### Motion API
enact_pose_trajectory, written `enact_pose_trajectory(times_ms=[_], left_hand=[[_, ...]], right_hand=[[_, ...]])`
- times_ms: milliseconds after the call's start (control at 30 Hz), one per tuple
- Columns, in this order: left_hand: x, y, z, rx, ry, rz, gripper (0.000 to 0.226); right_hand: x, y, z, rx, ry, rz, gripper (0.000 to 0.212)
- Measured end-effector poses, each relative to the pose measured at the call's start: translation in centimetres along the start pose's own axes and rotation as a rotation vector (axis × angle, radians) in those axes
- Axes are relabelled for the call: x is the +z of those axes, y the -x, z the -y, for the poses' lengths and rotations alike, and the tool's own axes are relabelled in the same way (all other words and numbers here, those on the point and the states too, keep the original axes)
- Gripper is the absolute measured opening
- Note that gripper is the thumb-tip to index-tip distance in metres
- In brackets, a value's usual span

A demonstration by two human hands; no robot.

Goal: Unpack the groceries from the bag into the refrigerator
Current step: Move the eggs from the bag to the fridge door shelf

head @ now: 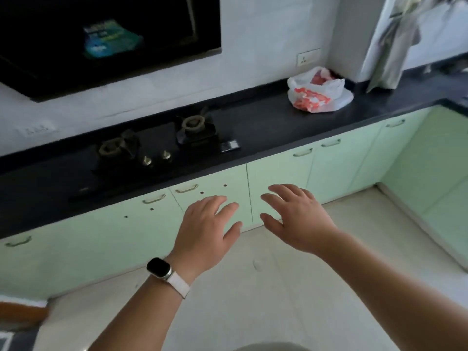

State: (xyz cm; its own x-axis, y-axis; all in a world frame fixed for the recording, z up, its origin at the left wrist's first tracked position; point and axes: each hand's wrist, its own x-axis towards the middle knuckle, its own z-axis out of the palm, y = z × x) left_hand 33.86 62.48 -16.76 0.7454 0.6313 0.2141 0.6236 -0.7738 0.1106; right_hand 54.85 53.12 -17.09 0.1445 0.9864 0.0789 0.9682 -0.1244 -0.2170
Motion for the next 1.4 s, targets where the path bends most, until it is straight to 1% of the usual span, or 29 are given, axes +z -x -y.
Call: enact_pose_trajectory(times_ms=[200, 333, 533, 833, 1100, 1267, 1400], left_hand=[[1.7, -7.4, -4.7, 0.192, 0.010, 0.013, 0.047], [3.9, -11.5, -7.5, 0.297, 0.067, 0.001, 0.047], [7.5, -17.0, -9.5, 0.400, 0.145, -0.001, 0.044], [11.7, -28.1, -7.3, 0.431, 0.207, 0.072, 0.045], [13.4, -39.4, -5.2, 0.464, 0.276, -0.010, 0.045], [13.9, -43.2, -5.1, 0.443, 0.326, -0.007, 0.047], [15.3, -45.4, -4.8, 0.411, 0.326, 0.015, 0.047]], right_hand=[[-1.8, 2.9, -6.9, 0.210, -0.016, -0.034, 0.059], [-2.1, 4.6, -10.4, 0.332, 0.001, -0.043, 0.055], [-2.2, 3.4, -15.2, 0.440, 0.015, -0.022, 0.061], [-3.5, -6.8, -20.8, 0.478, 0.083, 0.025, 0.063], [-5.2, -14.0, -24.8, 0.568, 0.121, 0.015, 0.062], [-5.9, -16.5, -27.2, 0.581, 0.139, 0.036, 0.069], [-6.5, -19.2, -29.6, 0.571, 0.140, 0.033, 0.063]])
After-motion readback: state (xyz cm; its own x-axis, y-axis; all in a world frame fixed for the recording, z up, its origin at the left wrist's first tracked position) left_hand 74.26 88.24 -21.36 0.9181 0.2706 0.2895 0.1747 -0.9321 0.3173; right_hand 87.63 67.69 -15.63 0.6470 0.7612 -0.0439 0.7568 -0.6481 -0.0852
